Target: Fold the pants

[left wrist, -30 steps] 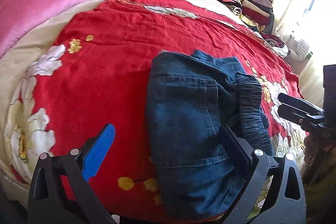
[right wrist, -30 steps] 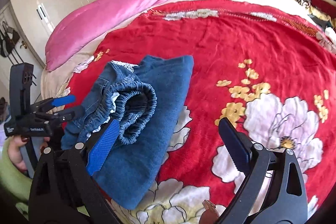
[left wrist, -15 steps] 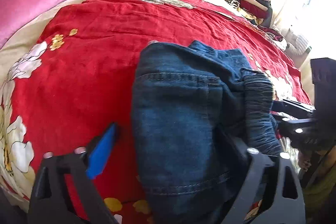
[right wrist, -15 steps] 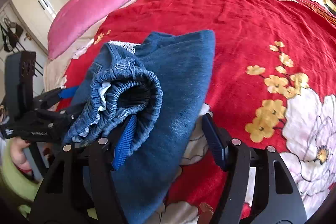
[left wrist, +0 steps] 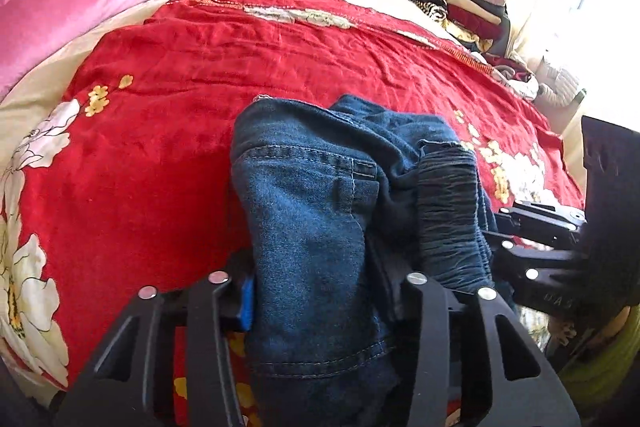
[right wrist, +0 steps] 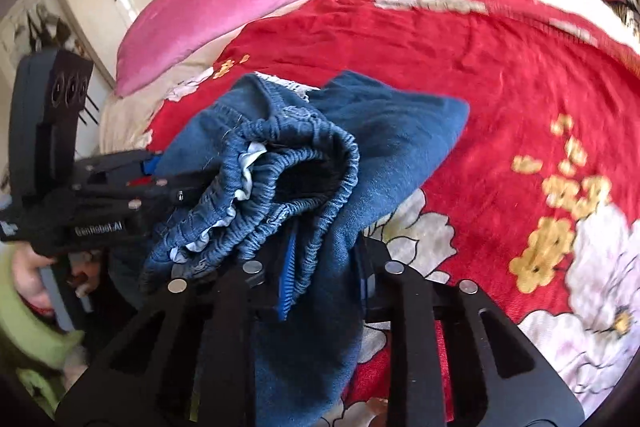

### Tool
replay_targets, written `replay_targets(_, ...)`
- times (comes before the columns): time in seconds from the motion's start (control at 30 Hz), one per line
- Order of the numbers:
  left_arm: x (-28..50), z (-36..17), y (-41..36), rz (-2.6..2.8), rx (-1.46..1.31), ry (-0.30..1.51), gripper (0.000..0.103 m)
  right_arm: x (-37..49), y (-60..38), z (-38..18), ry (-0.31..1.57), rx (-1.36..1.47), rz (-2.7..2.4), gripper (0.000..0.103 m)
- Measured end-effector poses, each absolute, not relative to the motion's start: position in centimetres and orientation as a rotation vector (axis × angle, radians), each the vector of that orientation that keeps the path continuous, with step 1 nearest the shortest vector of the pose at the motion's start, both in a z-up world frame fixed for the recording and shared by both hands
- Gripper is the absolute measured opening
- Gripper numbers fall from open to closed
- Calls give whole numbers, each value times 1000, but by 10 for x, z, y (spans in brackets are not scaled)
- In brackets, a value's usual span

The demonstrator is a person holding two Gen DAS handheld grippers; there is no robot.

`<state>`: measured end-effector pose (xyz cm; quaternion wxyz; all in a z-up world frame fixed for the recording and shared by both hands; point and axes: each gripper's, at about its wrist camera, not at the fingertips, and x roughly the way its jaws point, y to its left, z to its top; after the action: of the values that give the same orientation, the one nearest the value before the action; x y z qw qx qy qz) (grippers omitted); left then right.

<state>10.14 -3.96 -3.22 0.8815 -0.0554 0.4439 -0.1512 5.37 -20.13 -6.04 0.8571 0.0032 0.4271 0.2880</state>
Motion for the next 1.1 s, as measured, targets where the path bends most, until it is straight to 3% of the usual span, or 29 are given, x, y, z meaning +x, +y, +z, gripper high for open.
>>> replay_targets(0.33, 105, 1, -41, -340, -112, 865, 36, 49, -193, -22, 782, -80, 607, 15)
replay_targets(0.7, 155, 36, -43, -304, -43, 775, 36, 105, -185, 8, 675, -119, 567, 15)
replay_targets(1.1, 196, 19, -45, -256, -35, 796, 36, 158, -182, -8, 727, -112, 537, 15)
